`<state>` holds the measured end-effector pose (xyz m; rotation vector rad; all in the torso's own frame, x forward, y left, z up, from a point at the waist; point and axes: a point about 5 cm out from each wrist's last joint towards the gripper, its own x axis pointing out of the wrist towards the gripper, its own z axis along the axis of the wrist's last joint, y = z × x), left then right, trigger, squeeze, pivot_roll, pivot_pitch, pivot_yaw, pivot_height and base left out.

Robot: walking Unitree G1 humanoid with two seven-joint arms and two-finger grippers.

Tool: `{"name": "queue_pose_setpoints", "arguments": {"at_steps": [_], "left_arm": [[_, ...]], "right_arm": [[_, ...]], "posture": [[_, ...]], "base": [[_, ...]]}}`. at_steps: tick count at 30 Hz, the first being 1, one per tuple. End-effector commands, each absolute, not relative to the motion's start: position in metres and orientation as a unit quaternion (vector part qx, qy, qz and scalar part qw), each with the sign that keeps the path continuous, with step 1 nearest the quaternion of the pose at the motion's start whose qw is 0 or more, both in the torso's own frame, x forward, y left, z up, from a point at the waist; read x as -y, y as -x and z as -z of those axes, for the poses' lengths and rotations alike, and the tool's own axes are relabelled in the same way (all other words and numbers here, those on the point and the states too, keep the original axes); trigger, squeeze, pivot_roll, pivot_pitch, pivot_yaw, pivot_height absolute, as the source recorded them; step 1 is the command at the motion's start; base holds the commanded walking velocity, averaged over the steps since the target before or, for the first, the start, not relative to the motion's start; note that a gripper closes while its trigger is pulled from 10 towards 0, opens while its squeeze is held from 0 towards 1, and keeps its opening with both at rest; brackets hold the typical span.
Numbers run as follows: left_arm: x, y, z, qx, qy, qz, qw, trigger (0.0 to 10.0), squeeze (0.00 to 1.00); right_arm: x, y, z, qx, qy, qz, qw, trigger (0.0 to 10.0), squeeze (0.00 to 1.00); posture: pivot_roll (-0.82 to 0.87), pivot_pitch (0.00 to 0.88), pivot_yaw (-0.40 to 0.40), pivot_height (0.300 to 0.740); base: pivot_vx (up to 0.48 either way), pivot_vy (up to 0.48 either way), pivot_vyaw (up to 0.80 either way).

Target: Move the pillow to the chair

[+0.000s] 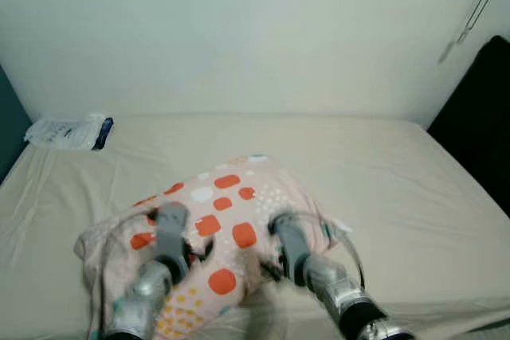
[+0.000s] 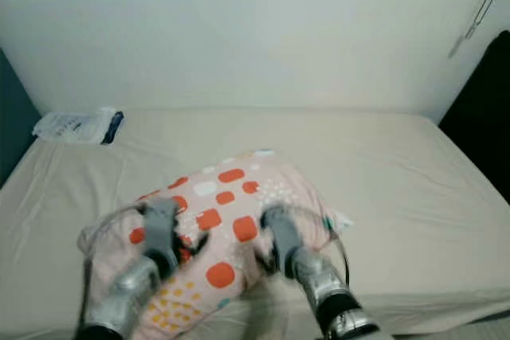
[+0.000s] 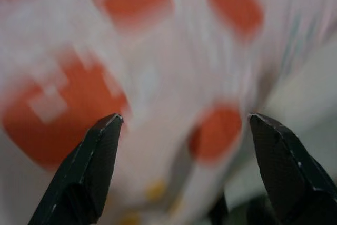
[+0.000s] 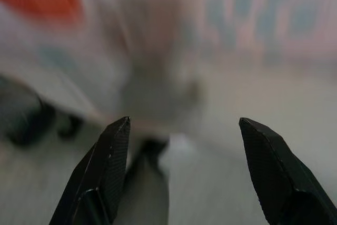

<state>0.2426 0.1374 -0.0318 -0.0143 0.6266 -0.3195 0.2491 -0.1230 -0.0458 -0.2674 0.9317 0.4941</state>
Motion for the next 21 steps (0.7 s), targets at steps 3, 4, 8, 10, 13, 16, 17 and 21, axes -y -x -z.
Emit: {"name": "queue_pose_setpoints", "arguments": {"at_steps": [3,4,8,10,13,16,17,21], "left_arm": [[-0.138,-0.232,0.046,-0.349,-0.003,0.129,0.928,10.0,0.0],[-0.138,-0.232,0.046,-0.349,-0.003,0.129,0.928,10.0,0.0],[-0.135,-0.224,0.055,-0.369,0.007,0.121,0.922,10.0,0.0],[-0.135,-0.219,0.061,-0.38,0.013,0.112,0.918,10.0,0.0],[-0.136,-0.217,0.062,-0.383,0.021,0.104,0.918,10.0,0.0],[-0.137,-0.214,0.065,-0.386,0.03,0.096,0.917,10.0,0.0],[-0.137,-0.214,0.065,-0.386,0.03,0.096,0.917,10.0,0.0],[-0.147,-0.211,0.068,-0.394,0.014,0.078,0.916,10.0,0.0]], "right_arm": [[0.135,-0.249,0.048,-0.465,0.128,-0.19,0.855,10.0,0.0],[0.135,-0.249,0.048,-0.465,0.128,-0.19,0.855,10.0,0.0],[0.14,-0.251,0.048,-0.46,0.103,-0.155,0.868,10.0,0.0],[0.143,-0.25,0.048,-0.455,0.092,-0.135,0.875,10.0,0.0],[0.145,-0.25,0.049,-0.454,0.096,-0.13,0.876,10.0,0.0],[0.152,-0.247,0.051,-0.454,0.093,-0.107,0.88,10.0,0.0],[0.152,-0.247,0.051,-0.454,0.093,-0.107,0.88,10.0,0.0],[0.164,-0.244,0.053,-0.452,0.102,-0.07,0.884,10.0,0.0]], "posture": [[0.07,0.0,-0.103,0.74],[0.07,0.0,-0.103,0.74],[0.07,0.0,-0.104,0.74],[0.07,0.0,-0.104,0.74],[0.06,0.0,-0.103,0.74],[0.06,0.0,-0.101,0.74],[0.06,0.0,-0.101,0.74],[0.06,0.0,-0.098,0.74]], "base": [[0.0,0.0,0.0],[0.0,0.0,0.0],[0.0,0.0,0.0],[0.0,0.0,0.0],[0.0,0.0,0.0],[0.0,0.0,0.0],[0.0,0.0,0.0],[0.0,0.0,0.0]]}}
